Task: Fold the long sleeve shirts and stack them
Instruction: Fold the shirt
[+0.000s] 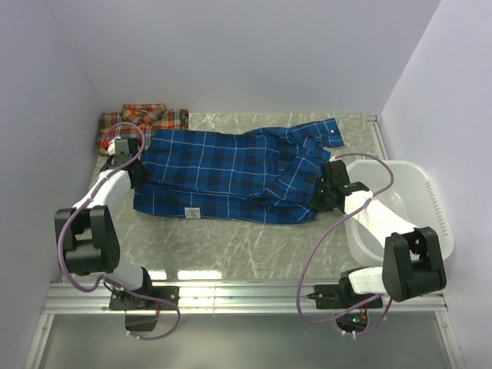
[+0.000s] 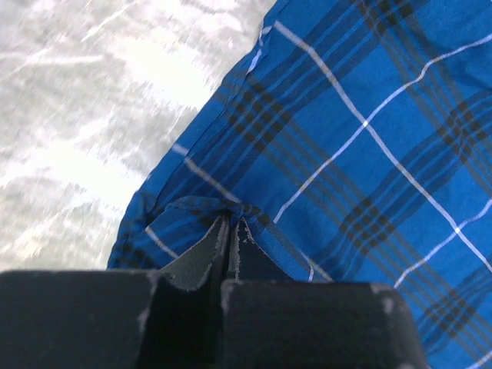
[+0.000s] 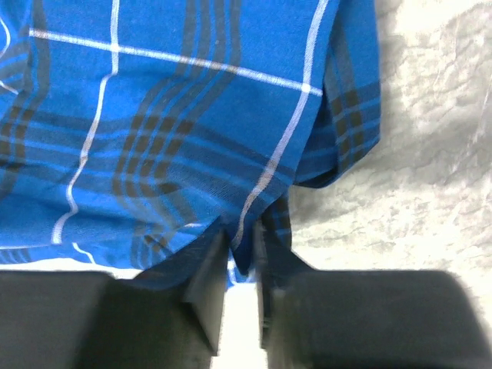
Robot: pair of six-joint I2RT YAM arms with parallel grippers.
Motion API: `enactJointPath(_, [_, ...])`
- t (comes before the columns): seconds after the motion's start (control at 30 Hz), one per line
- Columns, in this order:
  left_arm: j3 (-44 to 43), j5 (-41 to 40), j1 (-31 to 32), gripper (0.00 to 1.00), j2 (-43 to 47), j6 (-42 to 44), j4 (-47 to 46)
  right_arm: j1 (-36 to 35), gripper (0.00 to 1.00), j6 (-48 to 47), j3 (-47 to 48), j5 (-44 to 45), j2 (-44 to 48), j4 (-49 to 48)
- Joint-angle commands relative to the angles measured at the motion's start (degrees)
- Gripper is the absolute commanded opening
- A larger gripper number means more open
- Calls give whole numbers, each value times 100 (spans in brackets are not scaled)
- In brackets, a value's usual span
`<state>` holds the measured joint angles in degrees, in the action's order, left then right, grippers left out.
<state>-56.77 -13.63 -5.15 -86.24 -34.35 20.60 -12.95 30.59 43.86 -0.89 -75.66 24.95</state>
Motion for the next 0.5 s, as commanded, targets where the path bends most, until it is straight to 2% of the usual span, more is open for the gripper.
enactJointPath(0.0, [-334,-17,-57,3,-253,306,-548,56,32,-79,316,115,-46,-25])
enactJointPath(0.03, [-352,-43,-65,4,-305,349,-583,64,39,-105,351,106,-46,-34])
enactJointPath(0.13, [-448,-61,-65,8,-490,402,-741,56,43,-237,483,106,7,-25])
enactJointPath(0.23, [-633,-113,-65,16,-649,394,-698,-40,44,-527,650,-35,208,-34])
enactJointPath(0.33, [-826,-350,-65,26,-737,341,-584,-348,44,-756,852,289,393,27])
enactJointPath(0.43, [-1037,-614,-57,52,-754,201,-408,-647,45,-783,1046,887,534,158])
enactJointPath(0.47, [-1090,-737,-65,66,-702,174,-268,-691,45,-774,1107,1097,561,203])
